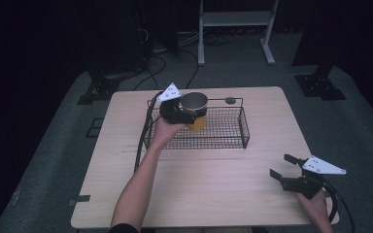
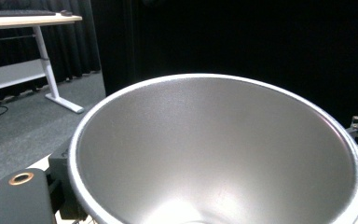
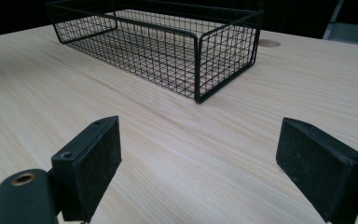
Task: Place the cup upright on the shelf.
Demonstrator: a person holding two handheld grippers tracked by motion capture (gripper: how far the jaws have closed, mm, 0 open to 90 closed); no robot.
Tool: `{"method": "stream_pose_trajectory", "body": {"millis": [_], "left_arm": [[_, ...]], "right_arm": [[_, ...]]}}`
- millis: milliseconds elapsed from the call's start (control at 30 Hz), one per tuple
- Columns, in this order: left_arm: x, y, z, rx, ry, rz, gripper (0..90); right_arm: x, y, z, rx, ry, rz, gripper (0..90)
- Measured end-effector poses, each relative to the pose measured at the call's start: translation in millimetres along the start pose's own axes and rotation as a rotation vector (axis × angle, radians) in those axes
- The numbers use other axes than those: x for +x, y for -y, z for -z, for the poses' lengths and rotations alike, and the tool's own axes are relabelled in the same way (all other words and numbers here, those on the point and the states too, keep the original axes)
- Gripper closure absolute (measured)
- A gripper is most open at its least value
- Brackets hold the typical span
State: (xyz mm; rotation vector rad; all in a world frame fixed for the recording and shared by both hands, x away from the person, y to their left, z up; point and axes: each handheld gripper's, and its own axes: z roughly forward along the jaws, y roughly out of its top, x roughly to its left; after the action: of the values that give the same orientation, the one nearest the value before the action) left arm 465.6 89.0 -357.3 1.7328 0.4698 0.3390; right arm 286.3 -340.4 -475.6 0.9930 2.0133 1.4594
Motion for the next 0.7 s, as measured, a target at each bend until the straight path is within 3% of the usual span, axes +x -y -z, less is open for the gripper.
{"method": "stream_pose_trajectory", "body": {"millis": [100,367,567,700], "left_arm": [[2.6,-0.5,-1.1,-0.015,0.013,0.004,12.3],[7.5,0.3,-6.5,0.015,0.034,0.008,12.3],[12.0,1.6,-12.1,0.010,0.057,0.009,12.3],[14.5,4.6,-16.0,0.013,0.057,-0.008,12.3]], "right_arm": [[0.0,0.0,0.1,0.000,-0.001,-0.001,12.9],[0.1,0.0,0.0,0.000,-0.002,0.001,12.9],[0.1,0.0,0.0,0.000,-0.002,0.000,12.9],[0.0,0.0,0.0,0.000,-0.001,-0.002,12.9]]}}
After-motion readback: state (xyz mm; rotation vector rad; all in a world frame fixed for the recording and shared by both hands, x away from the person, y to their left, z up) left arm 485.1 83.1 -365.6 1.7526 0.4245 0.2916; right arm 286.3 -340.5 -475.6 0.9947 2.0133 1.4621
